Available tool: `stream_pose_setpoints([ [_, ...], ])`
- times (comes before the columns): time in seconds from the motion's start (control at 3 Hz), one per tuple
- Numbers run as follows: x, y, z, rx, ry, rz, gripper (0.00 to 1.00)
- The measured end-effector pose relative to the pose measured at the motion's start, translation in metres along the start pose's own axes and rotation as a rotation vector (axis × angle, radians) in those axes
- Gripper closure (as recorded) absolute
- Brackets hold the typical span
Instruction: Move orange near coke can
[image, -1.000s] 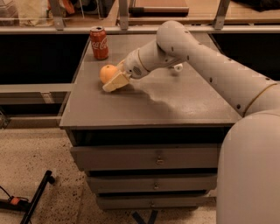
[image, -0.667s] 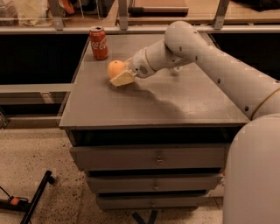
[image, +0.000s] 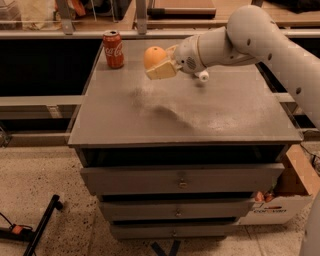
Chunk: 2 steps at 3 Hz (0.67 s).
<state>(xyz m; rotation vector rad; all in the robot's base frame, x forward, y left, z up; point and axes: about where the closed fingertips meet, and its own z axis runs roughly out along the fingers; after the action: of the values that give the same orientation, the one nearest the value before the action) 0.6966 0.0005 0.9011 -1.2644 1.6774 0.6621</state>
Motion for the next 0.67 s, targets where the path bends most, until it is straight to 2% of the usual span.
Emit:
stream_pose_setpoints([
  [0.67, -0.0141, 0.0002, 0.0034, 0.003, -0.024, -0.005, 1.0],
])
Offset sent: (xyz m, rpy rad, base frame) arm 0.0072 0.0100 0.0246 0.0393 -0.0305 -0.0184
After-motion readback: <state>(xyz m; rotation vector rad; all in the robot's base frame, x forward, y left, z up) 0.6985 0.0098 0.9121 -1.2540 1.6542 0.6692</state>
